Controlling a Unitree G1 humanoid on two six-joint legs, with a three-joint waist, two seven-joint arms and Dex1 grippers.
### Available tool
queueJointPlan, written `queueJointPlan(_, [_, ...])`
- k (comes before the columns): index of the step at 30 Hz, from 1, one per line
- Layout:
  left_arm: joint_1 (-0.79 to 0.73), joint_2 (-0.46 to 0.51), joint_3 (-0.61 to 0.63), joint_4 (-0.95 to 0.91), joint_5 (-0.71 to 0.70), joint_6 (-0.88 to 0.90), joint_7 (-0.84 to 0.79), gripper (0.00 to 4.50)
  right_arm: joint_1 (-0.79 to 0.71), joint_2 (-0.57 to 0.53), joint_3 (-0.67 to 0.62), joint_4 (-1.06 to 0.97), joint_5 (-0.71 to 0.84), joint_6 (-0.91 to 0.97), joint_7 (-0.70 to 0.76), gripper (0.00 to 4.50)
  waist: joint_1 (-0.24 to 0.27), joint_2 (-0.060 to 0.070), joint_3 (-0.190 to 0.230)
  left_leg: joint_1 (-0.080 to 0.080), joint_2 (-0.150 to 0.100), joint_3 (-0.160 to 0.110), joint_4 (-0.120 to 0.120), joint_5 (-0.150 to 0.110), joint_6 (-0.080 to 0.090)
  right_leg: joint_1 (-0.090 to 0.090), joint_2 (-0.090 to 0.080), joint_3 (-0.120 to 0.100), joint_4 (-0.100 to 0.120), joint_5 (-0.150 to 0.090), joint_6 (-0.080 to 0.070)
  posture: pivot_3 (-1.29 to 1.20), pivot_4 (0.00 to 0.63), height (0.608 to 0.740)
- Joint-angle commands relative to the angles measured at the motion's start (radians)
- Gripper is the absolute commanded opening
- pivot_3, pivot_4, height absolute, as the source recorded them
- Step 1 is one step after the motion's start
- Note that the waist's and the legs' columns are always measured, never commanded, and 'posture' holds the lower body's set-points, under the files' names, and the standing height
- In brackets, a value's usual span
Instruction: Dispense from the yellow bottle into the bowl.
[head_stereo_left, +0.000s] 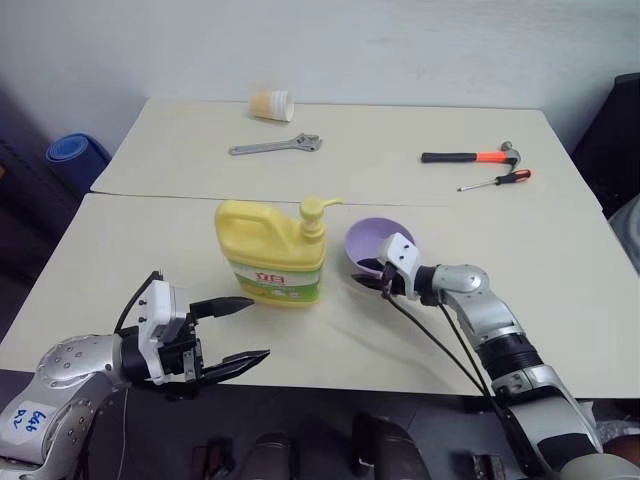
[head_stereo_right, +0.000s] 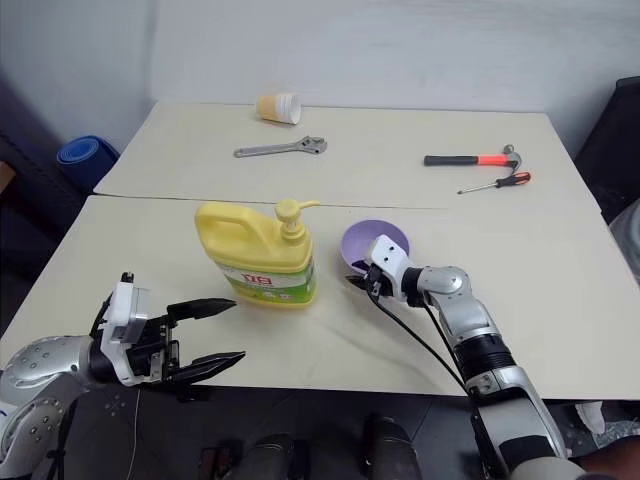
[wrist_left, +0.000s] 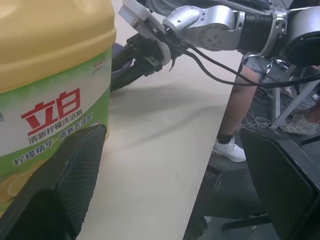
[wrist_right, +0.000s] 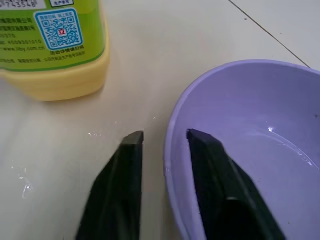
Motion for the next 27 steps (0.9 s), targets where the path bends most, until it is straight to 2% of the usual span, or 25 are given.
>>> queueJointPlan(1, [0.003,0.02,0.04,-0.044,-0.032,0.01,-0.002,4.5,-0.009,-0.035,-0.007,-0.06,0.002,0.026,0.039,0.07,0.0,0.0,0.0,0.0,0.0,0.0,0.0,0.0,0.0,0.0,0.0,0.0,0.0,0.0,0.0,0.0,0.15,0.74])
queueJointPlan(2, [0.002,0.025,0.044,-0.049,-0.037,0.015,-0.003,4.5,-0.008,-0.043,-0.009,-0.068,0.002,0.031,0.048,0.03,0.0,0.0,0.0,0.0,0.0,0.0,0.0,0.0,0.0,0.0,0.0,0.001,0.001,0.0,0.0,0.0,0.15,0.74])
queueJointPlan(4, [-0.055,0.053,0.096,-0.063,-0.145,0.077,0.014,4.5,-0.006,-0.077,-0.028,-0.136,0.035,0.065,0.094,0.03,0.004,0.0,0.0,0.0,0.0,0.0,0.0,0.001,0.0,0.0,0.0,0.001,0.001,0.0,0.0,0.0,0.15,0.74])
queueJointPlan(6, [-0.099,0.07,0.137,-0.072,-0.23,0.126,0.039,4.11,0.002,-0.105,-0.042,-0.196,0.064,0.102,0.133,0.0,0.004,-0.001,0.0,-0.001,0.0,-0.002,0.0,0.001,0.0,-0.001,0.0,0.001,0.002,0.0,0.0,0.0,0.15,0.74])
queueJointPlan(7, [-0.146,0.096,0.165,-0.07,-0.318,0.167,0.061,3.93,0.008,-0.141,-0.049,-0.255,0.086,0.125,0.173,0.0,0.003,0.0,0.0,-0.001,0.0,-0.002,0.0,0.002,-0.001,-0.001,0.0,0.001,0.001,0.0,-0.001,0.0,0.15,0.74])
queueJointPlan(10, [-0.302,0.161,0.198,-0.056,-0.481,0.241,0.122,2.98,0.016,-0.236,-0.077,-0.406,0.144,0.176,0.258,0.0,0.006,-0.001,0.001,-0.001,0.0,-0.003,0.0,0.002,0.0,-0.001,-0.001,0.001,0.001,0.0,-0.001,0.0,0.15,0.74])
queueJointPlan(12, [-0.417,0.169,0.17,-0.027,-0.49,0.246,0.169,2.32,0.008,-0.269,-0.086,-0.458,0.159,0.201,0.267,0.0,0.005,-0.001,0.001,-0.001,-0.001,-0.003,0.0,0.002,0.0,-0.001,-0.001,0.0,0.001,0.0,0.0,0.0,0.15,0.74])
queueJointPlan(14, [-0.569,0.146,0.109,0.031,-0.456,0.242,0.229,1.71,-0.01,-0.297,-0.089,-0.504,0.167,0.228,0.278,0.0,0.006,-0.002,0.002,-0.001,-0.001,-0.002,0.0,0.002,0.0,0.0,0.0,0.0,0.001,0.001,0.0,0.0,0.15,0.74])
queueJointPlan(17, [-0.717,0.109,0.018,0.101,-0.377,0.236,0.253,0.81,-0.034,-0.312,-0.092,-0.55,0.186,0.279,0.283,0.0,0.006,-0.003,0.002,0.0,-0.002,-0.001,0.0,0.003,-0.001,0.0,0.001,-0.001,0.002,0.001,0.0,0.0,0.15,0.74])
queueJointPlan(19, [-0.809,0.065,-0.082,0.177,-0.255,0.195,0.245,0.2,-0.059,-0.312,-0.088,-0.579,0.199,0.316,0.284,0.0,0.006,-0.003,0.002,0.001,-0.002,0.001,0.0,0.003,-0.001,-0.001,0.002,-0.002,0.003,0.001,0.0,0.0,0.15,0.74])
queueJointPlan(20, [-0.846,0.041,-0.123,0.213,-0.206,0.176,0.235,0.05,-0.071,-0.313,-0.085,-0.59,0.202,0.33,0.287,0.0,0.007,-0.003,0.002,0.001,-0.003,0.001,0.0,0.003,-0.001,-0.001,0.002,-0.003,0.003,0.001,0.0,0.0,0.15,0.74])
queueJointPlan(23, [-0.923,-0.023,-0.198,0.295,-0.111,0.149,0.217,0.05,-0.1,-0.318,-0.083,-0.614,0.214,0.369,0.29,0.0,0.008,-0.004,0.002,0.0,-0.005,0.002,0.0,0.003,-0.001,-0.002,0.002,-0.003,0.003,0.001,0.0,0.0,0.15,0.74])
queueJointPlan(27, [-0.952,-0.059,-0.262,0.333,-0.033,0.133,0.155,0.05,-0.135,-0.324,-0.088,-0.64,0.237,0.417,0.293,0.0,0.005,-0.004,0.003,-0.001,-0.004,0.003,0.0,0.003,-0.001,-0.003,0.003,-0.003,0.002,0.001,0.0,0.0,0.15,0.74])
